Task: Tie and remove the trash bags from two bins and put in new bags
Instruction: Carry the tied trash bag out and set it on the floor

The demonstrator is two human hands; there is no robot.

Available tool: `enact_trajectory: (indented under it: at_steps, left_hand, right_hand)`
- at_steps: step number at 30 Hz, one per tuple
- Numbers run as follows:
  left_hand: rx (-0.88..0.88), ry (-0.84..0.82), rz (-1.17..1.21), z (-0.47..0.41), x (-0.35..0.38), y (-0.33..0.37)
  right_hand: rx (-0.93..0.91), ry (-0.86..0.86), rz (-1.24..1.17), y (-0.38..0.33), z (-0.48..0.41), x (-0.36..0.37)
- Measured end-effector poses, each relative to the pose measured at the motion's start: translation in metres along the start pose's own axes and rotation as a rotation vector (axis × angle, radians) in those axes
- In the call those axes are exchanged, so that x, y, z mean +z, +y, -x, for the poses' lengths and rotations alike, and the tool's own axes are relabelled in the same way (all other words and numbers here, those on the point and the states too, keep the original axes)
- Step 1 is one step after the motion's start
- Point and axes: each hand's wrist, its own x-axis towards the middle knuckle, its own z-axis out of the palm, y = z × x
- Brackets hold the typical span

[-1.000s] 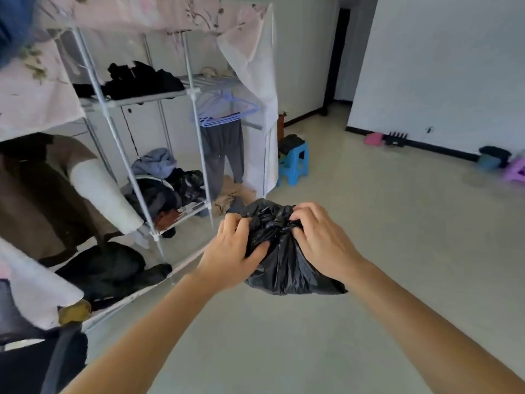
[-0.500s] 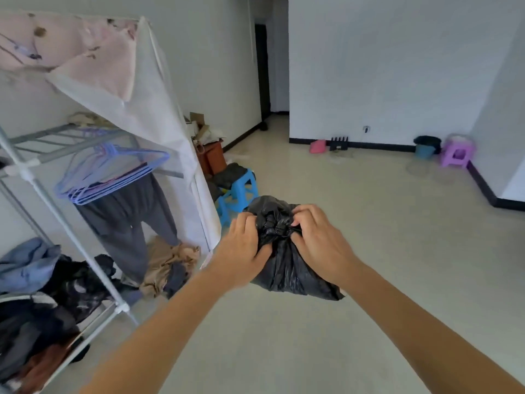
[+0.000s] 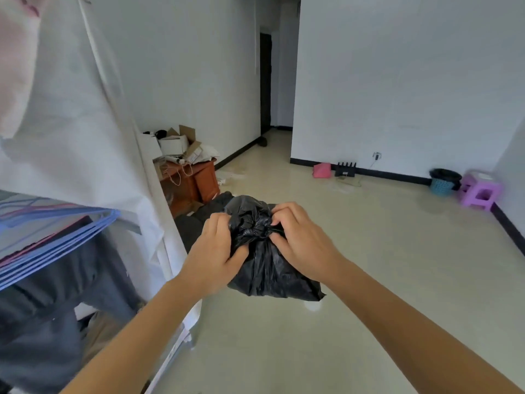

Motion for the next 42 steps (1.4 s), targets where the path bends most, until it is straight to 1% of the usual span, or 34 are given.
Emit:
enact_trajectory:
  at_steps: [2, 6, 9, 11, 14, 17, 19, 24, 27, 30, 33, 36, 38, 40, 42]
  left_hand:
    - [0.037, 0.006, -0.006, -0.069, 0.014, -0.03]
    - [0.12, -0.02, -0.004, -0.2, 0.052, -0.07]
    - [0.168, -0.07, -0.013, -0.286, 0.098, -0.099]
    - [0.197, -0.063, -0.024, -0.346, 0.136, -0.125]
    - [0.193, -0.047, 0.001, -0.44, 0.195, -0.158]
    - [0.197, -0.092, 0.039, -0.541, 0.244, -0.188]
    - [0.211, -0.111, 0.035, -0.608, 0.263, -0.212]
    - [0.112, -0.078, -0.023, -0.749, 0.281, -0.292]
    - [0.05, -0.069, -0.066, -0.818, 0.304, -0.356]
    - [-0.021, -0.073, -0.049, -0.885, 0.343, -0.426]
    - [-0.036, -0.098, -0.023, -0.957, 0.383, -0.495]
    - [-0.036, -0.139, 0.032, -1.047, 0.411, -0.551]
    - [-0.025, -0.143, 0.067, -1.111, 0.427, -0.575]
    - [0.01, -0.134, 0.074, -1.174, 0.446, -0.592]
    - [0.029, -0.134, 0.06, -1.22, 0.465, -0.604]
  right_hand:
    - [0.019, -0.003, 0.013, 0.043, -0.054, 0.018]
    - [0.104, 0.066, -0.008, 0.131, -0.137, 0.048]
    - [0.147, 0.083, 0.009, 0.204, -0.185, 0.08]
    - [0.16, 0.091, 0.025, 0.259, -0.221, 0.105]
    - [0.162, 0.121, 0.04, 0.348, -0.276, 0.142]
    - [0.173, 0.136, 0.03, 0.439, -0.341, 0.176]
    - [0.158, 0.128, 0.018, 0.491, -0.394, 0.195]
    - [0.105, 0.131, -0.067, 0.581, -0.54, 0.254]
    - [0.046, 0.09, -0.091, 0.628, -0.614, 0.308]
    - [-0.009, 0.046, -0.087, 0.685, -0.684, 0.37]
    - [-0.067, 0.001, -0.048, 0.744, -0.757, 0.427]
    - [-0.067, -0.076, -0.016, 0.802, -0.834, 0.463]
    - [-0.058, -0.086, 0.007, 0.842, -0.884, 0.476]
    - [-0.02, -0.056, 0.009, 0.884, -0.925, 0.485]
    - [0.01, -0.036, 0.019, 0.921, -0.951, 0.496]
